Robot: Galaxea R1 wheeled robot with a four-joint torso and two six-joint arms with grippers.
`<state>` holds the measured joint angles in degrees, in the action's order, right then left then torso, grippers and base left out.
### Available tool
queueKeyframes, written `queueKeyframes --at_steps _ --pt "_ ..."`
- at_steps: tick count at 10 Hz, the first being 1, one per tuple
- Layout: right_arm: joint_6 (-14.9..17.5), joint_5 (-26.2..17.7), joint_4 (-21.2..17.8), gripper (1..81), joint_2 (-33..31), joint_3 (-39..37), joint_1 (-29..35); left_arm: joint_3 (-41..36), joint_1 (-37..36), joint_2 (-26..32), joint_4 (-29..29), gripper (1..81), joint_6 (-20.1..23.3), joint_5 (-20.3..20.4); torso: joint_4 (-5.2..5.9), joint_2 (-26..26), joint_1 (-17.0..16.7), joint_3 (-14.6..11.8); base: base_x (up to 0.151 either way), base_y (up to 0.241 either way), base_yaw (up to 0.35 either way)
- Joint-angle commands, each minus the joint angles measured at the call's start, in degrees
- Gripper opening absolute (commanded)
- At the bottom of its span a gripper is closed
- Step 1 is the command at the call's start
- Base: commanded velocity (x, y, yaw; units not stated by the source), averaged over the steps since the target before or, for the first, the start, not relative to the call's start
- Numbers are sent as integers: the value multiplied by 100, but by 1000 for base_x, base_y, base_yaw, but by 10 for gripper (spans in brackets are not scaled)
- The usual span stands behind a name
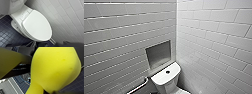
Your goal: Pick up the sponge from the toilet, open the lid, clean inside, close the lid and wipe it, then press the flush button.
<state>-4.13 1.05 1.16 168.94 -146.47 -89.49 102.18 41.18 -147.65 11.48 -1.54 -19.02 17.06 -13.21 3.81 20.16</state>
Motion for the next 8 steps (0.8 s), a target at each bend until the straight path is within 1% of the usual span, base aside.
queueKeyframes --at_steps 1,3,6,8 --pt "18 -386 78 10 2 41 128 -330 -1588 25 961 811 13 -647 0 0 -2 0 0 0 0" --pt "18 -386 69 10 11 41 137 -260 -1985 -81 1128 811 4 -621 0 2 0 0 0 0 0" --pt "18 -386 78 10 37 41 120 259 -2635 -300 1497 811 -49 -621 0 2 5 2 0 0 0" --pt "18 -430 78 10 -77 41 -74 610 -2953 -432 1620 811 -49 -612 0 5 5 4 0 0 0"
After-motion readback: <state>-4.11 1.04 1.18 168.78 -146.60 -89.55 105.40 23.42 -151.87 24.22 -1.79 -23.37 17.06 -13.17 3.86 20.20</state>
